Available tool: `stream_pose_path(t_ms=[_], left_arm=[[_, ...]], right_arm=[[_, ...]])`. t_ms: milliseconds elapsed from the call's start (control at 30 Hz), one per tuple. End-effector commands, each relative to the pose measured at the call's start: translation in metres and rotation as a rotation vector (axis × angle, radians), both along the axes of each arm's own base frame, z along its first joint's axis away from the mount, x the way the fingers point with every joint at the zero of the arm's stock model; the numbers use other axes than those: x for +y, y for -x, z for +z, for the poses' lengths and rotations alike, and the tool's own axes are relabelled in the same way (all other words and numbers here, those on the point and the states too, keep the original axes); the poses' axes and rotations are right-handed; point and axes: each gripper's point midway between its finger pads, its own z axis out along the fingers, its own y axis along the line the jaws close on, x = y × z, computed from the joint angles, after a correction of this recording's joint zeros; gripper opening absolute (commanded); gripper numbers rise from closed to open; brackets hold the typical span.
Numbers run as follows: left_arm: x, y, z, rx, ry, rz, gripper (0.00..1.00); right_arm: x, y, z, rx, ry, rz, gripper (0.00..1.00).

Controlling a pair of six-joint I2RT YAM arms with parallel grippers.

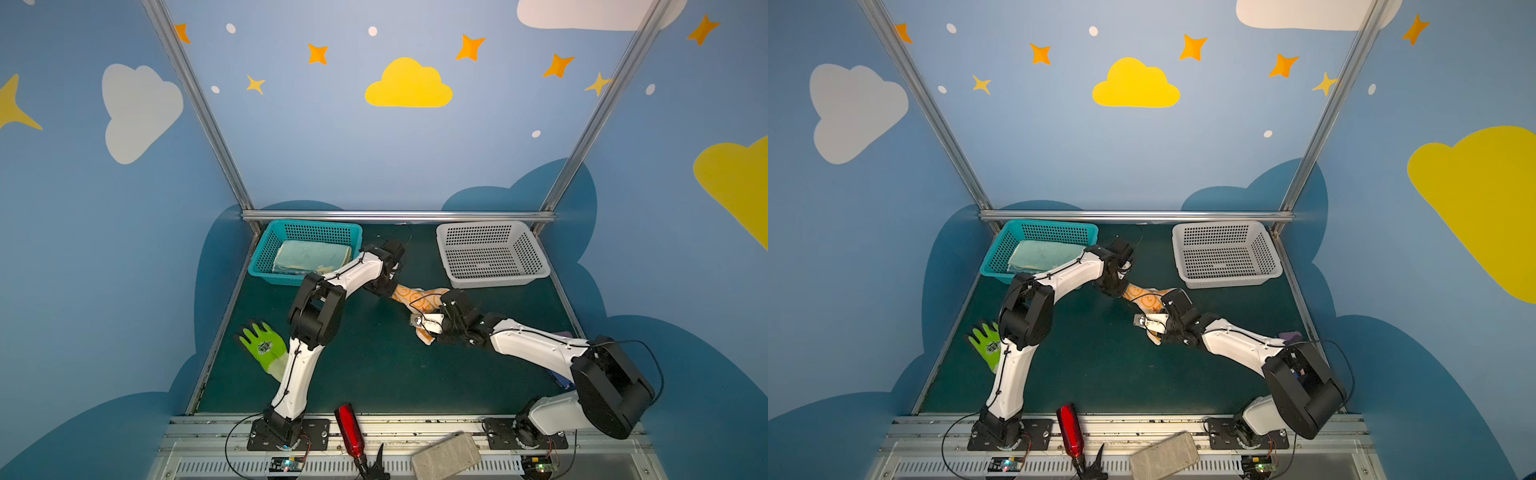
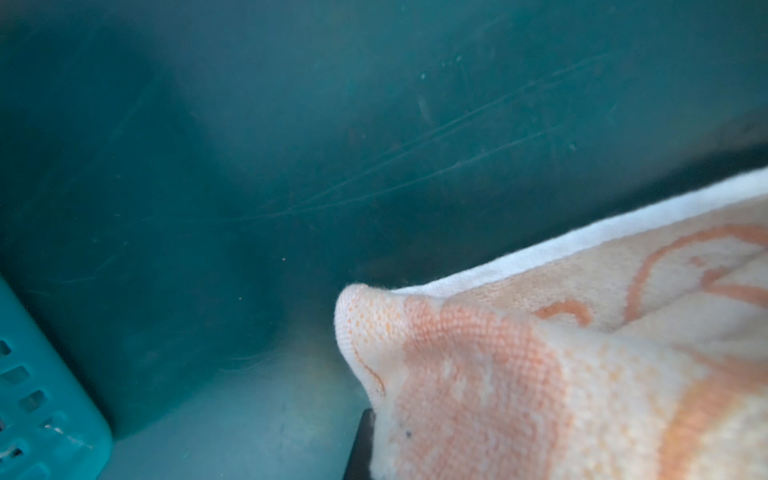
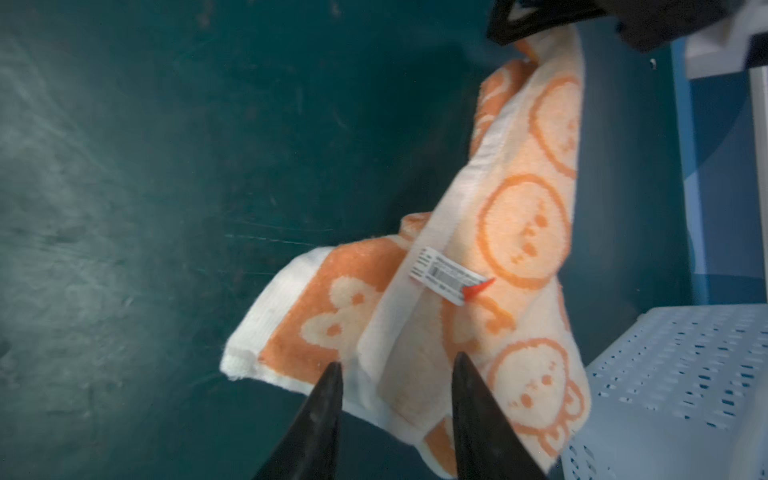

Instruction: Fold and stack the towels

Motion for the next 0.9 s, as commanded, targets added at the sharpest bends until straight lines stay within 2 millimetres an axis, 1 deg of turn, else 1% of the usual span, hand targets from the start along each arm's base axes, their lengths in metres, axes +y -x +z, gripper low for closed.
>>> stream_pose_path(t_ms=[0, 67, 200, 267, 367, 500, 600, 667, 767, 833, 867], left_arm=[[-0.003, 0.001, 0.001, 0.008, 0.013, 0.006, 0.04], [-0.005, 0.002, 0.000, 0.011, 0.016, 0.003, 0.04], [-0.004, 0.002, 0.001, 0.010, 0.017, 0.005, 0.04], [-0.004, 0.003, 0.001, 0.012, 0.016, 0.005, 0.04], [-0.003, 0.004, 0.001, 0.014, 0.012, 0.005, 0.04], [-0.002, 0.004, 0.002, 0.012, 0.009, 0.005, 0.04], [-0.002, 0.004, 0.003, 0.010, 0.008, 0.005, 0.04], [-0.002, 0.004, 0.004, 0.009, 0.008, 0.004, 0.04], [-0.003, 0.004, 0.004, 0.008, 0.007, 0.001, 0.04], [-0.003, 0.004, 0.004, 0.007, 0.006, -0.001, 0.04], [-0.004, 0.005, 0.005, 0.007, 0.006, -0.005, 0.04]], right_arm=[[-0.001, -0.009, -0.006, -0.039, 0.040, -0.056, 0.40], [-0.002, -0.016, -0.008, -0.055, 0.052, -0.123, 0.40], [-0.002, -0.020, -0.020, -0.061, 0.109, -0.123, 0.41], [-0.004, -0.027, -0.025, -0.088, 0.132, -0.146, 0.41], [-0.005, -0.038, -0.024, -0.146, 0.136, -0.180, 0.42], [-0.005, -0.044, -0.020, -0.181, 0.125, -0.198, 0.42], [-0.005, -0.046, -0.018, -0.178, 0.112, -0.201, 0.39], [-0.005, -0.045, -0.016, -0.158, 0.095, -0.203, 0.34], [-0.006, -0.046, -0.013, -0.128, 0.069, -0.217, 0.15], [-0.006, -0.047, -0.011, -0.117, 0.054, -0.221, 0.05], [-0.007, -0.048, -0.009, -0.117, 0.047, -0.226, 0.02]])
